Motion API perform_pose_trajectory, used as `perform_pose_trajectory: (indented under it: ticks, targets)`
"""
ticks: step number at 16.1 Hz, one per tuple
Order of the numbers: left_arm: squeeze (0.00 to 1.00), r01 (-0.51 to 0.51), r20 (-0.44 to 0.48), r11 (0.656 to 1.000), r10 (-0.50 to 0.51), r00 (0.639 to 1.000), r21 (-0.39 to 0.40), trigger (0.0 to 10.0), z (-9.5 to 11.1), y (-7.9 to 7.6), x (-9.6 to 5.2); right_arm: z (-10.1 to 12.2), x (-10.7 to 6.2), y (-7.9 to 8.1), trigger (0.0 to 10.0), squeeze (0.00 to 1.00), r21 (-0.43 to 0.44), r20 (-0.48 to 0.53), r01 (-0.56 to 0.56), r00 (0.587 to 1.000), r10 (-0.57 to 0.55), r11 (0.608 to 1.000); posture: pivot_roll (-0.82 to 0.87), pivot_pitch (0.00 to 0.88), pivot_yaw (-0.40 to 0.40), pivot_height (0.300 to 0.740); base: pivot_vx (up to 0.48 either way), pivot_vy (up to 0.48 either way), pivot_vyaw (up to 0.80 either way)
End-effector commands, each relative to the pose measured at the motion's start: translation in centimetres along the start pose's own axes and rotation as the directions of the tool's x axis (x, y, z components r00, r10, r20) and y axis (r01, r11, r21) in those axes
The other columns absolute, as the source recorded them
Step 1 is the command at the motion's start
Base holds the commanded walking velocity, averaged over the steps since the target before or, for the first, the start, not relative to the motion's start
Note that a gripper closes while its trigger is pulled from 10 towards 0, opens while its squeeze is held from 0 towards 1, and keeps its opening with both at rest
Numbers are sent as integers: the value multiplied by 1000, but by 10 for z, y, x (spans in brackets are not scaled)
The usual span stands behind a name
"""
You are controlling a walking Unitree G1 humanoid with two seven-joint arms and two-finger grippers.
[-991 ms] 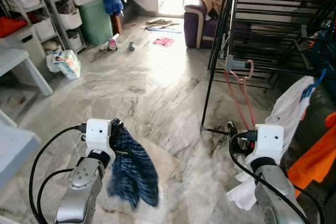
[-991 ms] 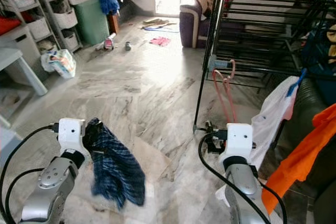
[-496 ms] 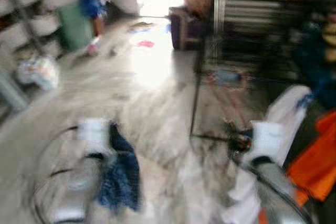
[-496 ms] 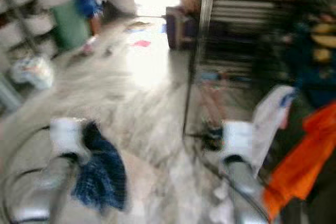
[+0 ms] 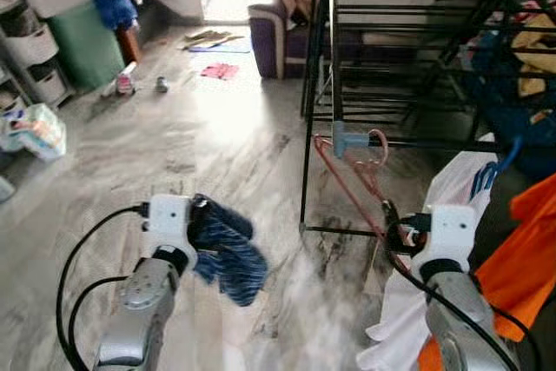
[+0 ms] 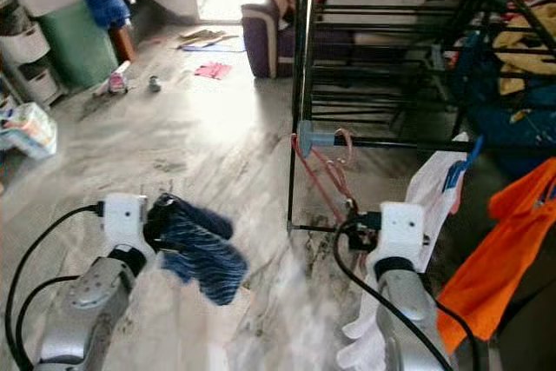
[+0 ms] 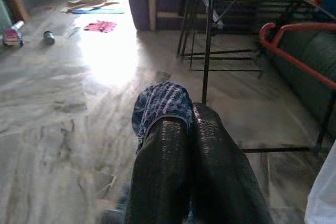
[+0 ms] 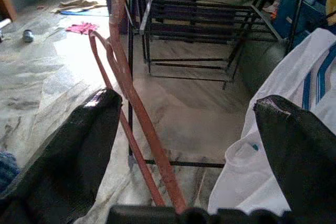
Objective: Hang hanger
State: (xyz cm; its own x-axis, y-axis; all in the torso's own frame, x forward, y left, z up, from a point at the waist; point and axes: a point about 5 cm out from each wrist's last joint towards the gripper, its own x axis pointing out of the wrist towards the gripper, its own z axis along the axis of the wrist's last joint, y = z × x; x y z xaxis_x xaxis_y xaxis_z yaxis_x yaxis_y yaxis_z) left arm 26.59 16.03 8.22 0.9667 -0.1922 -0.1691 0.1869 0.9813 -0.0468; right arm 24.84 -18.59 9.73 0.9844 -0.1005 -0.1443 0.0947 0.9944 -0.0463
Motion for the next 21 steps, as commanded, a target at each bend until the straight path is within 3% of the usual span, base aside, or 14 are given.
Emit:
perform_pose_trajectory:
  ticks: [1, 2, 3, 6, 11, 15, 17, 18, 19, 21]
  targets:
    - [0, -29, -4, 999, 29, 1000, 18, 10000, 1, 7, -2, -6, -2, 6, 10000, 0, 0, -52, -56, 997, 56, 998, -38, 7, 13, 740, 0, 0, 0]
    - [0, -28, -4, 999, 28, 1000, 19, 10000, 1, 7, -1, -9, -2, 9, 10000, 0, -31, -73, -95, 993, 93, 995, -39, 8, 13, 740, 0, 0, 0]
    - [0, -26, -6, 999, 26, 1000, 21, 10000, 1, 7, -1, -10, -3, 11, 10000, 0, 3, -86, -137, 987, 137, 991, -39, 10, 14, 740, 0, 0, 0]
    - [0, -28, -11, 999, 29, 1000, 25, 10000, 1, 8, 0, -10, 3, 9, 10000, 0, -16, -108, -173, 980, 170, 985, -37, 11, 16, 740, 0, 0, 0]
    - [0, -18, -26, 999, 19, 999, 27, 10000, 1, 8, -1, -1, 38, -24, 10000, 0, -187, -143, -187, 976, 162, 964, -14, 13, 17, 740, 0, 0, 0]
    - [0, -9, -37, 1000, 11, 999, 30, 10000, 0, 8, 0, 0, 48, -31, 10000, 0, -217, -151, -222, 970, 192, 951, -6, 11, 19, 740, 0, 0, 0]
    - [0, 0, -44, 999, 1, 999, 33, 10000, 0, 8, 0, -3, 60, -33, 10000, 0, -216, -194, -308, 943, 269, 926, 1, 11, 21, 740, 0, 0, 0]
    - [0, 1, -46, 999, 1, 999, 35, 10000, 0, 8, 0, -6, 62, -37, 2275, 0, -212, -216, -330, 934, 285, 920, 10, 10, 17, 740, 0, 0, 0]
    - [0, -2, -47, 999, 4, 999, 36, 10000, 0, 9, -1, -10, 63, -42, 0, 0, -205, -235, -337, 928, 288, 919, 15, 10, 15, 740, 0, 0, 0]
    - [0, -7, -51, 999, 9, 999, 38, 10000, 0, 10, -3, -14, 64, -45, 0, 0, -172, -248, -339, 923, 293, 925, 19, 13, 13, 740, 0, 0, 0]
